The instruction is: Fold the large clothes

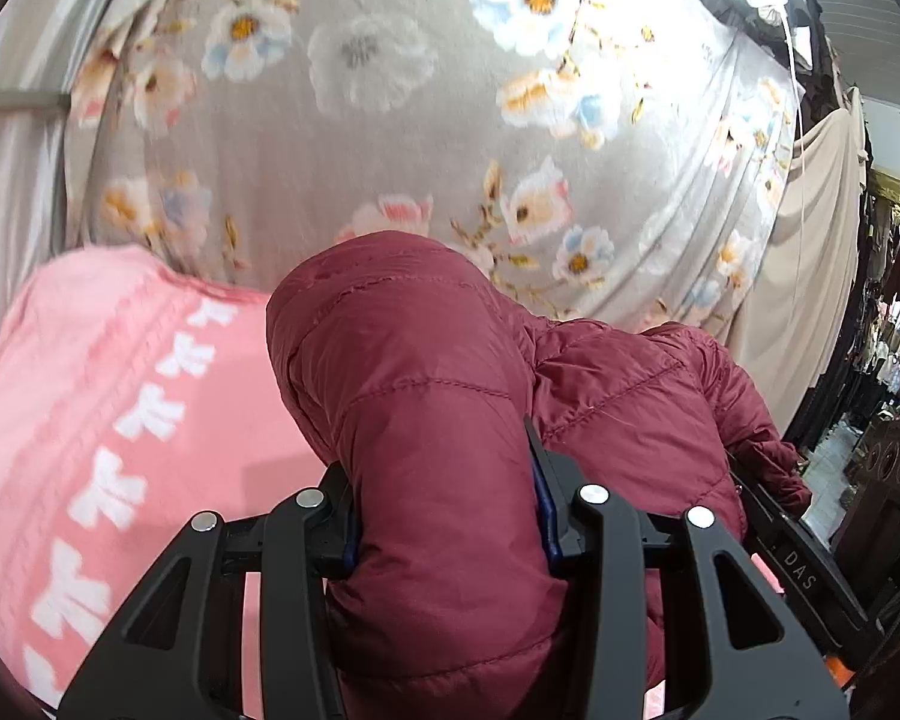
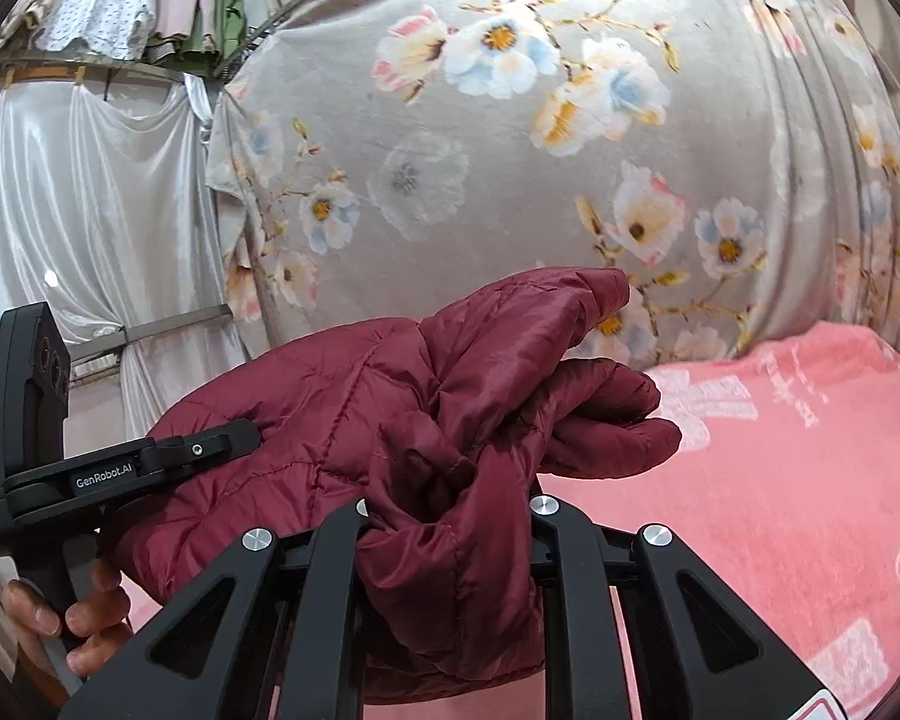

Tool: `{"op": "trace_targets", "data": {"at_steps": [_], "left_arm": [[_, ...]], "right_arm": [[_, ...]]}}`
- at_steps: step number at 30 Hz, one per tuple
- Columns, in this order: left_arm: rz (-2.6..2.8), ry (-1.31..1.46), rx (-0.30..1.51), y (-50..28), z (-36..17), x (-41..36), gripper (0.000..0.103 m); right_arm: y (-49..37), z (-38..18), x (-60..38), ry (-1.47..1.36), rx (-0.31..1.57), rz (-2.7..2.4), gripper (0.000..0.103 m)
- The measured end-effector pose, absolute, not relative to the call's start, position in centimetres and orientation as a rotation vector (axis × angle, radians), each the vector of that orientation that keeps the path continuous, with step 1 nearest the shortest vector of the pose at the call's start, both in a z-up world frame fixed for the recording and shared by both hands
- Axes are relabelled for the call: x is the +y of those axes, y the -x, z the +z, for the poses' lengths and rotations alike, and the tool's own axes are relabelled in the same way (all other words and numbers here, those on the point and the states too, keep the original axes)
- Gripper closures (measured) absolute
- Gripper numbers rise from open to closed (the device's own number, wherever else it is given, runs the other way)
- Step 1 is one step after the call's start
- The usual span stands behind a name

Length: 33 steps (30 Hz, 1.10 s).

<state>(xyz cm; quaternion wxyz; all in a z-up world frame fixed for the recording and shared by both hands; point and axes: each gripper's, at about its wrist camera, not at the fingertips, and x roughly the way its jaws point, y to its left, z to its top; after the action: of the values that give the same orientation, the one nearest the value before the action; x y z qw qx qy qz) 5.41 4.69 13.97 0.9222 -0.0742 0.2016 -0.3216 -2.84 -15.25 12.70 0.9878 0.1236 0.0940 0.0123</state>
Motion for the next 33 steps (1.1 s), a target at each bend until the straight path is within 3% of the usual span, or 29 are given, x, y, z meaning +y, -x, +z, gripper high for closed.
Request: {"op": "trace_targets", "data": {"at_steps": [17,28,33], "left_arm": [[-0.627,0.134,0.22,-10.9,16.0,7.7,0.063],[-0.638,0.182,0.164,-17.1,13.3,7.0,0.062],[-0.625,0.161,0.24,-21.6,8.6,5.2,0.062]], "right_arm": [[-5.0,13.7,-11.2,-0.144,0.096,0.02,0.088],[-11.9,10.7,-11.7,-0.138,0.098,0.01,0.088],[-16.4,6.2,-12.8,-0.144,0.201,-0.008,0.088]]}}
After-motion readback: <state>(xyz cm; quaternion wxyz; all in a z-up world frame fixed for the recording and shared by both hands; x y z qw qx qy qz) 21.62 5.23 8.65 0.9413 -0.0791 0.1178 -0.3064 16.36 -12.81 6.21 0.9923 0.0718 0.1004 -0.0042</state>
